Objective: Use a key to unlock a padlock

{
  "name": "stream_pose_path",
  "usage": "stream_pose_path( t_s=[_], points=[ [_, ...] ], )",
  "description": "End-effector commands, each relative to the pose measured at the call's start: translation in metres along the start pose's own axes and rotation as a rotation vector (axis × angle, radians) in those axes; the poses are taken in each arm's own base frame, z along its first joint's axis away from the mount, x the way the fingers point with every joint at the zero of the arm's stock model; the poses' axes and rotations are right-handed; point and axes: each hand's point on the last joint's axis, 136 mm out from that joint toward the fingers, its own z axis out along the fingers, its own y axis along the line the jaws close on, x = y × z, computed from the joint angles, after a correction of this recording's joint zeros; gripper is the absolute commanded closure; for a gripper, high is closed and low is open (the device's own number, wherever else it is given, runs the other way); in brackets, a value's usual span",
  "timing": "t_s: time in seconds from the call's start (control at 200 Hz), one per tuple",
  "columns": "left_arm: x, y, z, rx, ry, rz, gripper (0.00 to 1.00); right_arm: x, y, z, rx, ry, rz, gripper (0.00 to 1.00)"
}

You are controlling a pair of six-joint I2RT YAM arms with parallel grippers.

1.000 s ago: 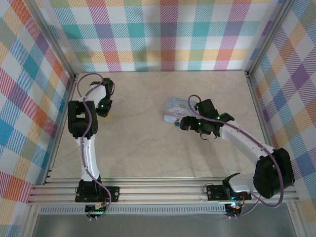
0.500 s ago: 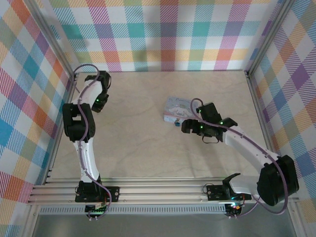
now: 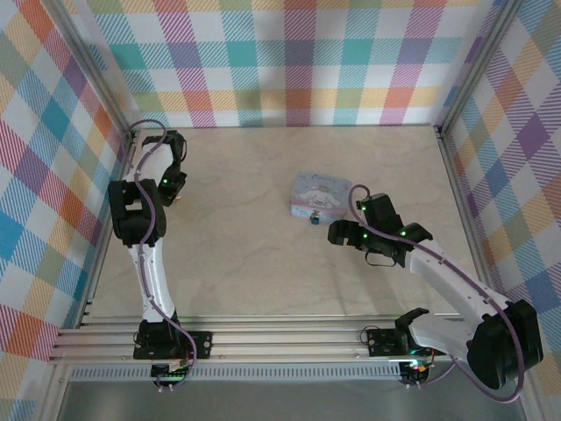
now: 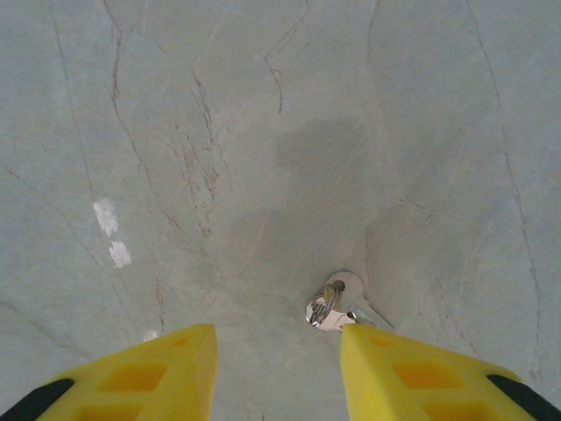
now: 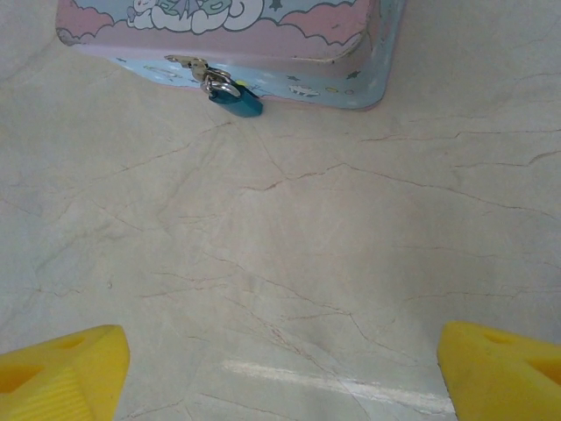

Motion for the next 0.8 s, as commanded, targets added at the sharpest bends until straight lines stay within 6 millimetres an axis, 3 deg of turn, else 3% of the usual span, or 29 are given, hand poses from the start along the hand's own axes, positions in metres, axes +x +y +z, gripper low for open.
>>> stream_pose_path(
  t_s=[0.0, 0.235, 0.57, 0.795],
  points=[
    [-0.015, 0.006, 0.004, -0.036, 0.045, 0.016, 0.57, -0.002, 0.000, -0.003, 0.001, -0.010, 0.018, 0.10],
    [-0.004, -0.006, 0.005, -0.046, 0.185, 0.117, 0.52, -0.008, 0.005, -0.002, -0.012, -0.017, 0.023, 0.10],
    [0.016, -0.009, 0.010, -0.040, 0.311, -0.016, 0.49, -0.010, 0.006, -0.007, -0.006, -0.020, 0.022, 0.10],
    [0.003, 0.008, 0.006, -0.122, 0.225, -0.111, 0.50, -0.007, 0.000, -0.016, 0.014, -0.031, 0.017, 0.09]
  ],
)
